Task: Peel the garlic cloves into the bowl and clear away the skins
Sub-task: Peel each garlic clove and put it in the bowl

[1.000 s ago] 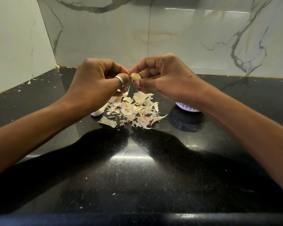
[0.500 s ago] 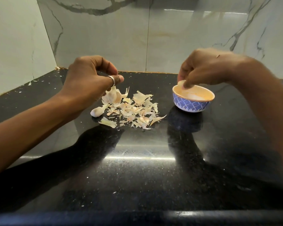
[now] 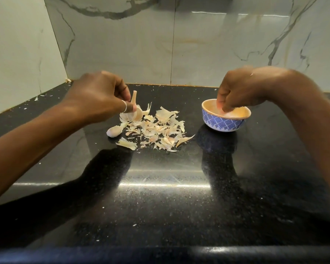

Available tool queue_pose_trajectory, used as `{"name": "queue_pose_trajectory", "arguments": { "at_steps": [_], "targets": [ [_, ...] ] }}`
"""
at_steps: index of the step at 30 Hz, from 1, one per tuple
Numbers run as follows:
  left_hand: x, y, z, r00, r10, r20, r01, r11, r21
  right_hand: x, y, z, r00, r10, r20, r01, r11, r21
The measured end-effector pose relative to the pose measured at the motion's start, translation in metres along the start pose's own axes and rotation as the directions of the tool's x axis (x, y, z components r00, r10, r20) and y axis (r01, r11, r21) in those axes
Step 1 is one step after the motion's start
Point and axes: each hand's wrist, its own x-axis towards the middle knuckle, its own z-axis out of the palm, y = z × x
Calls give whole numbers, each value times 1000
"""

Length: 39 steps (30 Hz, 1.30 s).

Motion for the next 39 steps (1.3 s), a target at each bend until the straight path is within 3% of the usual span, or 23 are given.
{"name": "queue_pose_trajectory", "arguments": {
  "at_steps": [4, 7, 12, 19, 22, 28, 31, 36, 39],
  "targets": [
    [2, -1, -16, 931, -145, 334, 103, 985, 141, 1, -2, -2, 976, 28, -216, -13, 997, 70],
    [3, -5, -22, 882, -150, 447, 67, 978, 195, 4, -4, -2, 944, 36, -327, 15, 988, 153],
    [4, -8, -21, 803, -157, 575, 94, 986, 139, 5, -12, 5, 865, 5, -501, 105, 976, 192],
    [10, -14, -16, 826, -157, 541, 118, 987, 107, 9, -22, 14, 797, -70, -600, 224, 957, 185],
    [10, -14, -18, 872, -137, 471, 136, 990, 37, 11, -24, 17, 764, -109, -635, 285, 941, 181],
    [7, -9, -32, 881, -112, 459, 203, 967, -154, 10, -36, 24, 766, -272, -583, 449, 875, 181],
    [5, -6, -34, 888, -99, 449, 252, 922, -293, 6, -44, 26, 775, -317, -547, 530, 797, 289],
    [3, 4, -20, 915, -106, 389, 312, 799, -514, 0, -63, 36, 750, -441, -493, 660, 550, 512],
    [2, 7, -11, 913, -118, 391, 354, 705, -614, 3, -72, 44, 712, -428, -557, 698, 524, 489]
  ]
}}
